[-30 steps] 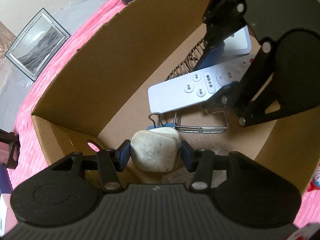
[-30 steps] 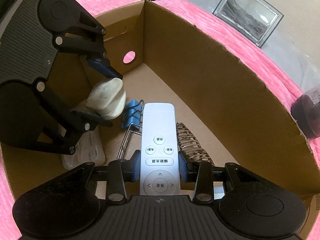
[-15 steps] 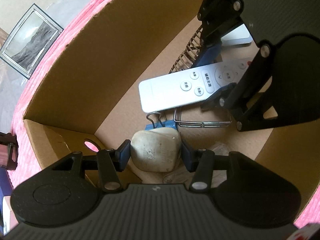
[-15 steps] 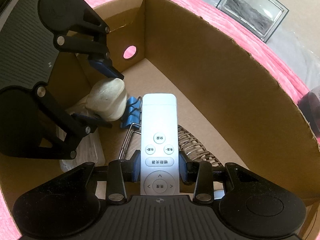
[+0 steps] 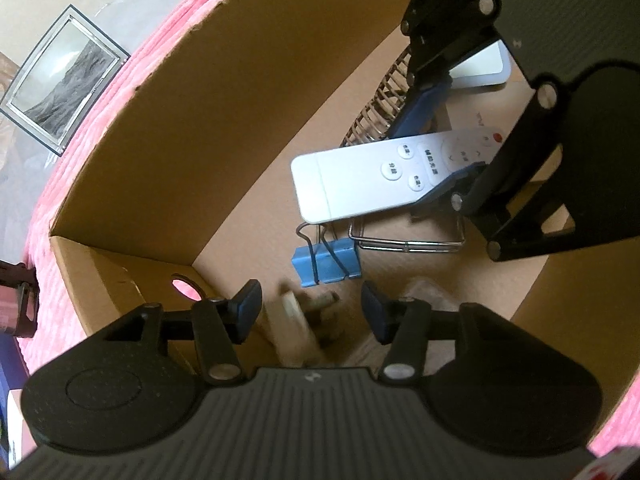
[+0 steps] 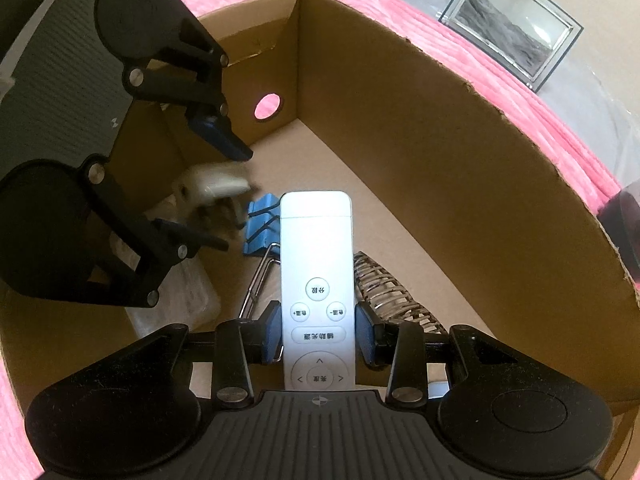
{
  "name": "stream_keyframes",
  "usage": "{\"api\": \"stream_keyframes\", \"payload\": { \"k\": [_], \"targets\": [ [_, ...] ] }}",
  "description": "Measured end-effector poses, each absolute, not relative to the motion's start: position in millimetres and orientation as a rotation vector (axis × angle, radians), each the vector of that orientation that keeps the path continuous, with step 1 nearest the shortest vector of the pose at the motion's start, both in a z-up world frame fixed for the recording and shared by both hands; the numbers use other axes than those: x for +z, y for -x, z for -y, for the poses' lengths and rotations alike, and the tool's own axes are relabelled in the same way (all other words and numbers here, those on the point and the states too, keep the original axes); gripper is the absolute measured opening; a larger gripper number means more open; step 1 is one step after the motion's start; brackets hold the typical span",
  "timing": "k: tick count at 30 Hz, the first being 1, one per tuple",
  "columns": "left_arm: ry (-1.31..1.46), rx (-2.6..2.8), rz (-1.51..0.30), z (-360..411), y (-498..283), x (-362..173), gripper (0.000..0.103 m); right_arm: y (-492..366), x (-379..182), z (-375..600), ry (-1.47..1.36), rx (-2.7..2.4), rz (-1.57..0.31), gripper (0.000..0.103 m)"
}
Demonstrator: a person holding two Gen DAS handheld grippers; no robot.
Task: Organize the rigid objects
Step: 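Open the left tool to drop the plug while the right tool releases the remote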
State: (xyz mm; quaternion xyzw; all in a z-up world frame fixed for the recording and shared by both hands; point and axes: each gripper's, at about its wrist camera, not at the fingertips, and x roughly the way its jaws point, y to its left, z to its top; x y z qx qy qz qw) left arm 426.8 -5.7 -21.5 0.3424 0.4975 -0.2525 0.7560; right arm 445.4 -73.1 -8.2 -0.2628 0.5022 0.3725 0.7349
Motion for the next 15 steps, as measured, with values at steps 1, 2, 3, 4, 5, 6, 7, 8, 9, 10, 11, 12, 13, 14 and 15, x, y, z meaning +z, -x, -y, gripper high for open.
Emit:
{"api": "stream_keyframes", "payload": {
  "k": [1, 2, 3, 4, 5, 6, 7, 8, 9, 10, 11, 12, 13, 14, 15],
  "targets": [
    [-0.74, -0.55, -1.082, 5.7, -425.3, -20.6, 0.051, -445.0, -7.5, 72.8, 0.578, 0.821, -1.098, 0.036],
    [-0.738, -0.552, -1.08, 5.2, -424.7, -20.0, 0.051, -444.3, -6.6, 72.9, 0.577, 0.822, -1.096, 0.036],
    [-0.738, -0.552, -1.075, 4.9, -424.0, -19.2, 0.051, -443.3, -6.0, 73.2, 0.578, 0.823, -1.094, 0.038],
    [-0.738, -0.549, -1.069, 4.7, -423.3, -17.8, 0.051, -442.4, -5.4, 73.4, 0.583, 0.822, -1.088, 0.043],
    [-0.737, -0.548, -1.062, 4.7, -422.4, -16.3, 0.052, -441.8, -4.5, 73.2, 0.582, 0.826, -1.084, 0.046],
    [-0.735, -0.546, -1.054, 4.7, -421.4, -14.1, 0.052, -440.8, -3.0, 73.5, 0.58, 0.831, -1.079, 0.051],
    [-0.733, -0.547, -1.048, 4.4, -421.3, -12.4, 0.052, -439.3, -1.7, 73.9, 0.579, 0.833, -1.075, 0.054],
    [-0.731, -0.548, -1.042, 4.4, -420.3, -10.5, 0.053, -437.8, -0.5, 74.3, 0.579, 0.834, -1.072, 0.055],
    [-0.731, -0.551, -1.036, 4.2, -419.3, -8.3, 0.053, -436.7, 0.8, 74.1, 0.581, 0.833, -1.07, 0.056],
    [-0.73, -0.551, -1.029, 4.7, -417.6, -6.2, 0.054, -435.7, 2.3, 74.3, 0.583, 0.832, -1.068, 0.057],
    [-0.73, -0.55, -1.022, 4.7, -416.5, -4.0, 0.055, -434.7, 3.7, 74.7, 0.585, 0.832, -1.067, 0.058],
    [-0.73, -0.552, -1.015, 5.1, -412.9, -1.5, 0.057, -433.5, 5.4, 75.3, 0.586, 0.833, -1.063, 0.058],
    [-0.731, -0.553, -1.008, 5.8, -411.4, 0.7, 0.059, -432.6, 7.1, 76.0, 0.588, 0.834, -1.059, 0.058],
    [-0.733, -0.553, -0.999, 5.6, -409.9, 3.3, 0.061, -431.4, 9.6, 77.2, 0.59, 0.833, -1.058, 0.059],
    [-0.735, -0.553, -0.991, 5.6, -408.7, 5.4, 0.062, -430.1, 11.6, 78.1, 0.593, 0.831, -1.056, 0.059]
  ]
}}
